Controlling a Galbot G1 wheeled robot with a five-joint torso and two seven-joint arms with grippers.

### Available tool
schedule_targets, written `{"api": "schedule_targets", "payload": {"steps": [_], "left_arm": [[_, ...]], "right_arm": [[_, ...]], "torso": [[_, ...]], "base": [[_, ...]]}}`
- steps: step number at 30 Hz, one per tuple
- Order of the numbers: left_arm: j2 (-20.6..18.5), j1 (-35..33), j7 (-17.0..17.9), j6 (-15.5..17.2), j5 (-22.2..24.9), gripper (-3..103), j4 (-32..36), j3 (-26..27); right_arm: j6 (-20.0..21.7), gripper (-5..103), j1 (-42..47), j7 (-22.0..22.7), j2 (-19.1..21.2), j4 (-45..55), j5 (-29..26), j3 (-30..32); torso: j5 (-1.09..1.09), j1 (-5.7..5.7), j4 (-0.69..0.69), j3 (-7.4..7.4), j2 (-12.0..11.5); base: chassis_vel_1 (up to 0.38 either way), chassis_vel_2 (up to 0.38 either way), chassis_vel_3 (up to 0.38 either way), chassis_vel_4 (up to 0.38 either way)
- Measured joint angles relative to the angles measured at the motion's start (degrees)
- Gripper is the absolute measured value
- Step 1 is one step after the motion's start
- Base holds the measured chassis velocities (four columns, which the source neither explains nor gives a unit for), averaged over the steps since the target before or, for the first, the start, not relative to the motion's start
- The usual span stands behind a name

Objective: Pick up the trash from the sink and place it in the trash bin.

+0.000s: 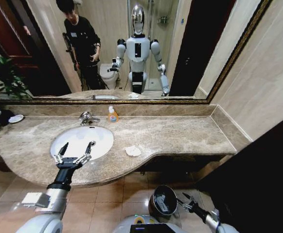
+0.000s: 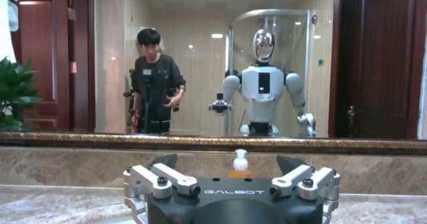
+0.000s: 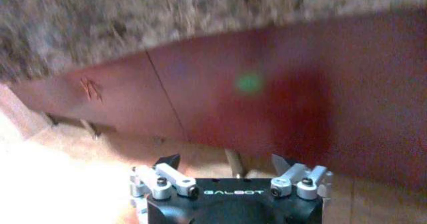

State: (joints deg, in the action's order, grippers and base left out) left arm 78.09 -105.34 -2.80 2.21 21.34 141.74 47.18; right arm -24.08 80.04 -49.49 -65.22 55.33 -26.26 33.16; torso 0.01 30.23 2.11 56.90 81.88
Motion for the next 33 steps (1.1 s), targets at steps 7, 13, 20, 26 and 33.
{"api": "schedule_targets", "payload": {"steps": [7,13,20,26,33], "left_arm": [[0.0,0.0,0.0,0.0,0.0,100,0.0,0.0],[0.0,0.0,0.0,0.0,0.0,100,0.0,0.0],[0.0,0.0,0.0,0.0,0.0,100,0.0,0.0],[0.0,0.0,0.0,0.0,0.0,100,0.0,0.0],[-0.01,0.0,0.01,0.0,0.0,100,0.0,0.0]], "right_arm": [[1.7,100,3.74,-16.98,1.86,9.26,-8.92,4.1],[6.82,100,7.32,-38.2,4.7,15.37,-13.23,14.74],[12.5,100,11.56,-31.67,3.88,31.86,-18.29,20.67],[17.07,100,4.7,-8.04,4.03,43.65,-14.71,15.27],[24.47,100,-3.16,1.05,10.94,46.17,-12.36,4.18]], "torso": [[0.0,0.0,0.01,0.0,0.0],[-0.01,0.0,0.0,0.0,0.0],[-0.02,0.0,-0.01,0.0,0.0],[-0.01,0.0,0.0,0.0,0.0],[-0.01,0.01,0.01,0.01,0.0]], "base": [[0.0,0.0,0.0,0.0],[0.0,0.0,0.0,0.0],[0.0,0.0,0.0,0.0],[0.0,0.0,0.0,0.0],[0.0,0.0,0.0,0.0]]}}
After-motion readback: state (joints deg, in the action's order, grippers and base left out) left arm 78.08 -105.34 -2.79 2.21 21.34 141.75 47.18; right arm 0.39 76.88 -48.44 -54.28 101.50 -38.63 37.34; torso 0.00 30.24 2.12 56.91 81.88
